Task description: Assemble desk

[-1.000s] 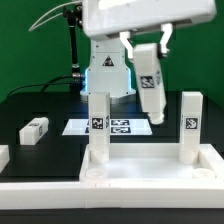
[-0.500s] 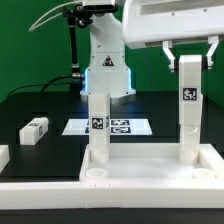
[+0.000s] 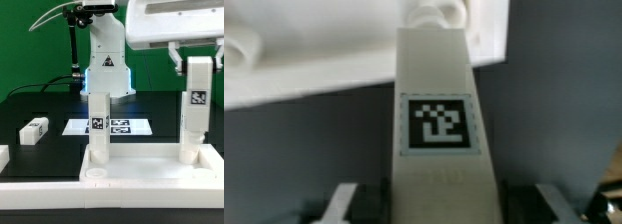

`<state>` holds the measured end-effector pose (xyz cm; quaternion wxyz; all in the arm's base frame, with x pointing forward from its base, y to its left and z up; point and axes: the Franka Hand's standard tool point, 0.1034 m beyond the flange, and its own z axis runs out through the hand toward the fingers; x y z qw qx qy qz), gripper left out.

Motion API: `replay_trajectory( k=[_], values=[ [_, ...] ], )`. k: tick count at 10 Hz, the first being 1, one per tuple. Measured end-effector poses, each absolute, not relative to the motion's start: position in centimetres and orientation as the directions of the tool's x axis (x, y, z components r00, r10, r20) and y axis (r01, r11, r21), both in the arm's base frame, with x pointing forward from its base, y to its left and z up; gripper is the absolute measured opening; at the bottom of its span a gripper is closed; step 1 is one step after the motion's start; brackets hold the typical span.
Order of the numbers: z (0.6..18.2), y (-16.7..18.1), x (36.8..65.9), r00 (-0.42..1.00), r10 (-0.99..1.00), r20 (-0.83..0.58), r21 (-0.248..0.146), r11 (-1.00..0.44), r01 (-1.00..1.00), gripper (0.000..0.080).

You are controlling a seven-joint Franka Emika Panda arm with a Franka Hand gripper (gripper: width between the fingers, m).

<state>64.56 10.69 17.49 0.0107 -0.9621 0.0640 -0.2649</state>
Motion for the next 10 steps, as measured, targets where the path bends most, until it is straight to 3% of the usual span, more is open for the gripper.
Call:
replay_trajectory(
  k=[6, 7, 10],
  values=[
    [17.2, 11.3, 64.5, 0.854, -0.108, 0.508, -0.048, -0.994, -0.097, 0.0288],
    [16.7, 10.8, 64.7, 0.850, -0.079, 0.522, -0.030, -0.997, -0.074, 0.0288],
    [14.6, 11.2, 64.3, 0.858, -0.083, 0.506, -0.025, -0.996, -0.082, 0.0289]
  ],
)
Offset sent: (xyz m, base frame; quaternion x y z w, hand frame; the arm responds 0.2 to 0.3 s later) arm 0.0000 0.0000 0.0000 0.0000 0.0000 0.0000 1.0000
